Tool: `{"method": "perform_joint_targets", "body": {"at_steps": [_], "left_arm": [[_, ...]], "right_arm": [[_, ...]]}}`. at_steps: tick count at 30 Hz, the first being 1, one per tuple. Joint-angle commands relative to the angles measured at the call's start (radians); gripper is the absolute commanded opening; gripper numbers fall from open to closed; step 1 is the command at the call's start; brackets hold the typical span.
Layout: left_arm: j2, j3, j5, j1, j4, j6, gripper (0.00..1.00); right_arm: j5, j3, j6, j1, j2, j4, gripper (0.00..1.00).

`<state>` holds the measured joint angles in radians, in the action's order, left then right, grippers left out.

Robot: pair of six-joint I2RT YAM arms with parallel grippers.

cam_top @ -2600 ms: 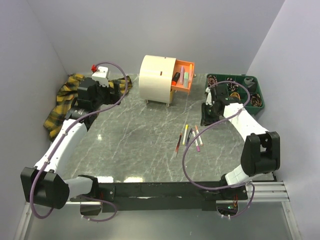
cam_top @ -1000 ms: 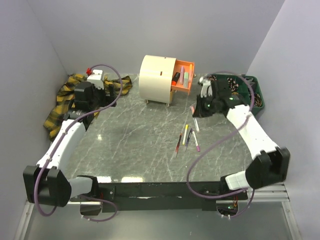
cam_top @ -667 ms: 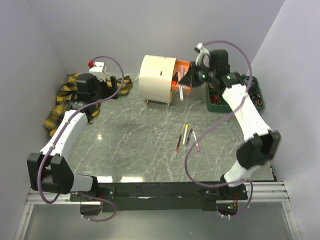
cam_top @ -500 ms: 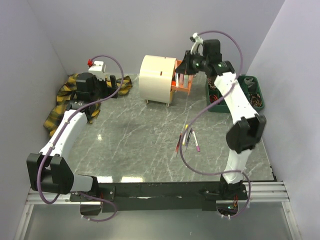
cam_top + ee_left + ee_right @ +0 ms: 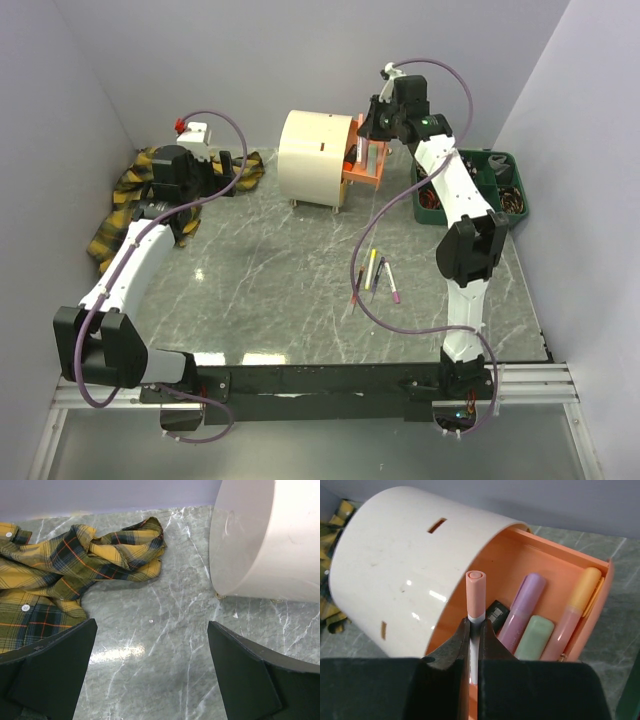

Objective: Sort the stationery into containers
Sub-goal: Place the pen in the drawer, then pick up the pen from the center of the board.

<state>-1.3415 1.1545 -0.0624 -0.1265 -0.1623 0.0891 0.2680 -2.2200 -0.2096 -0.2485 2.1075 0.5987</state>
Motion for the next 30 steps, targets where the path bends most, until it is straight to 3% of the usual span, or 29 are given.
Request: {"method": "perform_joint_targets", "body": {"at_steps": [1,2,6,9,18,22,30], "left_arm": [[-0.011,0.043,0.006,0.004,0.017,-0.012,0.99],[-0.018,0.047,0.006,0.004,0.015,-0.012,0.99],[-0.030,0.056,-0.005,0.004,0.017,-0.008,1.00],[-0.031,0.059,-0.007,0.004,0.018,-0.005,0.99],[0.005,0.014,-0.020,0.002,0.044,0.021,0.99],[0.039,-0.022,-0.016,-0.016,0.055,0.026,0.99],[0.093,-0.091,0.029,-0.102,0.063,-0.012,1.00]], "right_arm": [[-0.065,-0.032,-0.022,0.006,0.025,-0.016,0.17],[-0.070,-0.032,-0.030,0.006,0.034,-0.016,0.27],[-0.064,-0.047,-0.030,0.006,0.040,-0.019,0.47],[-0.050,-0.050,-0.020,0.005,0.007,-0.011,0.53],[0.011,0.210,0.016,0.006,-0.328,0.033,0.53],[0.002,0.546,0.108,0.000,-0.533,0.108,0.48],[-0.081,1.061,0.187,-0.060,-0.705,0.162,0.45]]}}
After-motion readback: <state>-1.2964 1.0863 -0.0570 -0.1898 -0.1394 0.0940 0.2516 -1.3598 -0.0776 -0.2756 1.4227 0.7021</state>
